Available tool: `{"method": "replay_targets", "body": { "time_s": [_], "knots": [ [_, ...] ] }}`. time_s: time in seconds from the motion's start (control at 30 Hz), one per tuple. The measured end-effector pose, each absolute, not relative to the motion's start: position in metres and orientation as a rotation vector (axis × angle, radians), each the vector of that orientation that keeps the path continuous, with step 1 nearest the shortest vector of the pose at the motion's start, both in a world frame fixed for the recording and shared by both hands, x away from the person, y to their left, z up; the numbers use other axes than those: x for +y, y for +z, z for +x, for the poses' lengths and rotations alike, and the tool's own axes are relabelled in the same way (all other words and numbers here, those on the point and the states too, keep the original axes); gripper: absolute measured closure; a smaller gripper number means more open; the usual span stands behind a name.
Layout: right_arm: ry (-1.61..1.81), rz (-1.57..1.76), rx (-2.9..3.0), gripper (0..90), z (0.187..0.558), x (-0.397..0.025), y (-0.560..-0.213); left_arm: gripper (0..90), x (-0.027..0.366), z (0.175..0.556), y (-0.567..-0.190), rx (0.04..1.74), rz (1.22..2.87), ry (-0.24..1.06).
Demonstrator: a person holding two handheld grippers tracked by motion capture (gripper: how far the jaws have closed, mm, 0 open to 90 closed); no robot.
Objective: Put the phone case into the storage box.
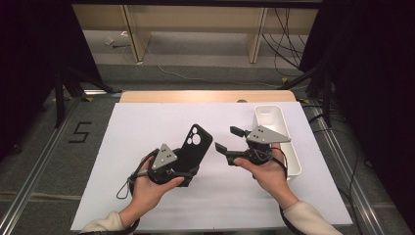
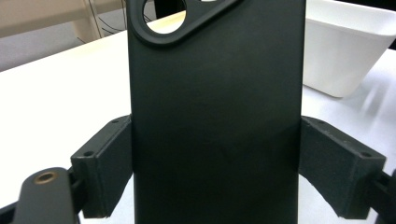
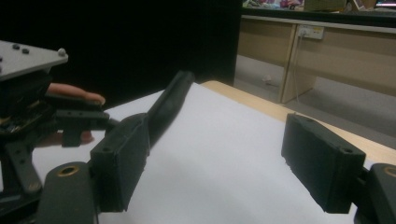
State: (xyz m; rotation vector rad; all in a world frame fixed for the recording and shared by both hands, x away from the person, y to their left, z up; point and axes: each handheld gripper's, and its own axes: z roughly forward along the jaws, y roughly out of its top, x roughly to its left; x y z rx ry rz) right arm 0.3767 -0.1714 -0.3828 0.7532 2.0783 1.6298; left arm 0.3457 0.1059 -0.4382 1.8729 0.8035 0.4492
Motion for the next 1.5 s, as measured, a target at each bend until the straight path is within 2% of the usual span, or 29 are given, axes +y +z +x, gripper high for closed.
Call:
{"method": "replay_targets", "body": {
  "time_s": [0.63, 1.03, 1.5],
  "knots": [
    [1.659, 0.777, 2.110, 26.2, 0.394, -0.133, -0.376, 15.4, 0.091, 0.338, -0.439, 0.752, 1.893, 0.454],
    [1.651, 0.831, 2.147, 42.9, 0.402, -0.121, -0.383, 15.3, 0.090, 0.338, -0.439, 0.748, 1.893, 0.457],
    [1.661, 0.857, 2.174, 53.8, 0.403, -0.118, -0.387, 15.1, 0.089, 0.338, -0.442, 0.739, 1.913, 0.466]
  ]
}}
